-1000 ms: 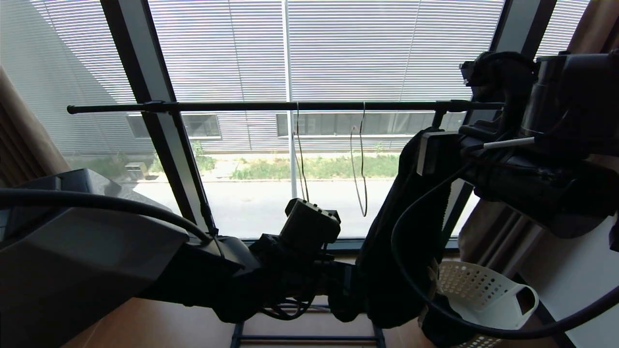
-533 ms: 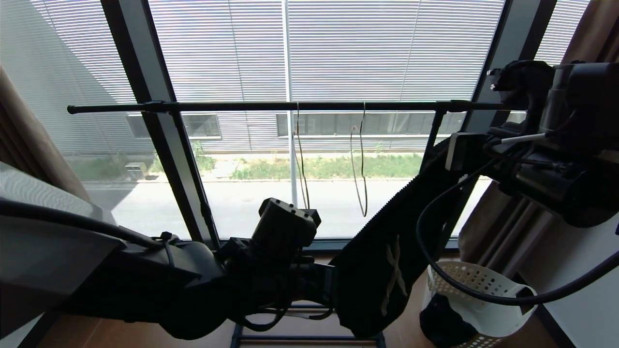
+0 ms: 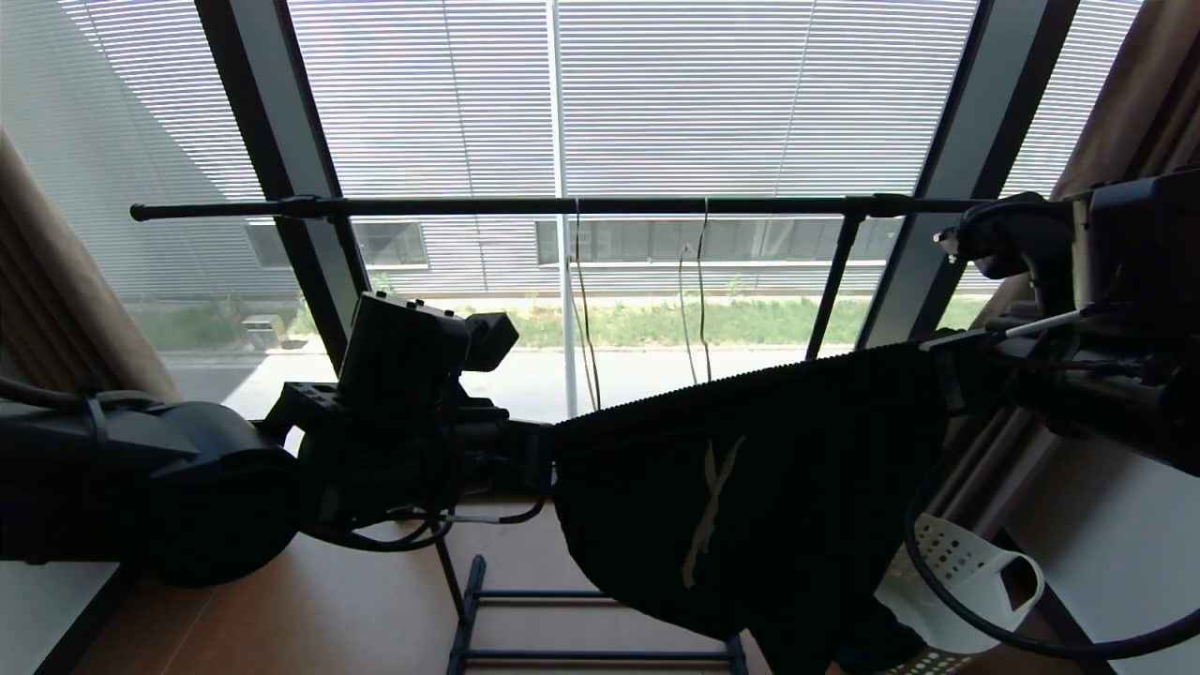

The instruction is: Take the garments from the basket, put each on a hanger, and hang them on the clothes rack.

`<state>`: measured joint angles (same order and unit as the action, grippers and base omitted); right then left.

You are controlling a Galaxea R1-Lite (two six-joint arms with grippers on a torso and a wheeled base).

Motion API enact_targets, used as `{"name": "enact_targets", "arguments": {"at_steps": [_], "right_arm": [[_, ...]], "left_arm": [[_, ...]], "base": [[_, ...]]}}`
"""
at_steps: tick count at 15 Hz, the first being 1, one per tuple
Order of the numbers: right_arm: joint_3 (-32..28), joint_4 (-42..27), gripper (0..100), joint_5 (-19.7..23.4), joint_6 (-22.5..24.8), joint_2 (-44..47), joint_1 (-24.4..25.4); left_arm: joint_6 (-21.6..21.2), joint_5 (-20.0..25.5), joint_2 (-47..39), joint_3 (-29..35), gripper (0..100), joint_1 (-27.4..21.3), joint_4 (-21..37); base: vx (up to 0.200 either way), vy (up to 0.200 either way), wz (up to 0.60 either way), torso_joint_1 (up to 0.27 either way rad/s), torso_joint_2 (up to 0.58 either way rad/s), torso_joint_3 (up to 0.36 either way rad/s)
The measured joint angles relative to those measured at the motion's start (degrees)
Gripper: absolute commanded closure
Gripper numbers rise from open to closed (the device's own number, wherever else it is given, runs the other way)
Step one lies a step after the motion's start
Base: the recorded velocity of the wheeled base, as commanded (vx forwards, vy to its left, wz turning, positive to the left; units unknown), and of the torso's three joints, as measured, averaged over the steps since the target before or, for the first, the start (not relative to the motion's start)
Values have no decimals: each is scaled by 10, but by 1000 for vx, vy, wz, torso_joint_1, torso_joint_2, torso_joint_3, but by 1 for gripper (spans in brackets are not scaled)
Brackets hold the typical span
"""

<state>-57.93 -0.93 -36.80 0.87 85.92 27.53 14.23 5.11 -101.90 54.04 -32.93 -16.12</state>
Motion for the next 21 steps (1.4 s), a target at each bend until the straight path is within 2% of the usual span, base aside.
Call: {"name": "enact_targets", "arguments": {"at_steps": [4,7,11,14,17,19,21], "right_arm": [[41,3,100,3,-40,-9,30],[75,4,100,6,-50,-14,44],[136,4,100,31,-51,-33,86],[176,3,100,72,-48,-65,149],[192,3,100,118,-46,-85,222],[188,21,100,129,-48,-80,265],[181,82,100,132,-48,-54,301]], "left_arm": [[-2,0,-10,19,100,7,0],[-6,5,-18,51,100,8,-1],[-35,6,-48,159,100,8,51],[-41,7,-80,288,100,7,116],[-48,8,-114,404,100,1,189],[-65,8,-131,448,100,-7,208],[-73,7,-140,466,100,-14,209]], "base": [[0,0,0,0,0,0],[0,0,0,0,0,0],[0,0,0,0,0,0],[0,0,0,0,0,0],[0,0,0,0,0,0],[0,0,0,0,0,0],[0,0,0,0,0,0]]}}
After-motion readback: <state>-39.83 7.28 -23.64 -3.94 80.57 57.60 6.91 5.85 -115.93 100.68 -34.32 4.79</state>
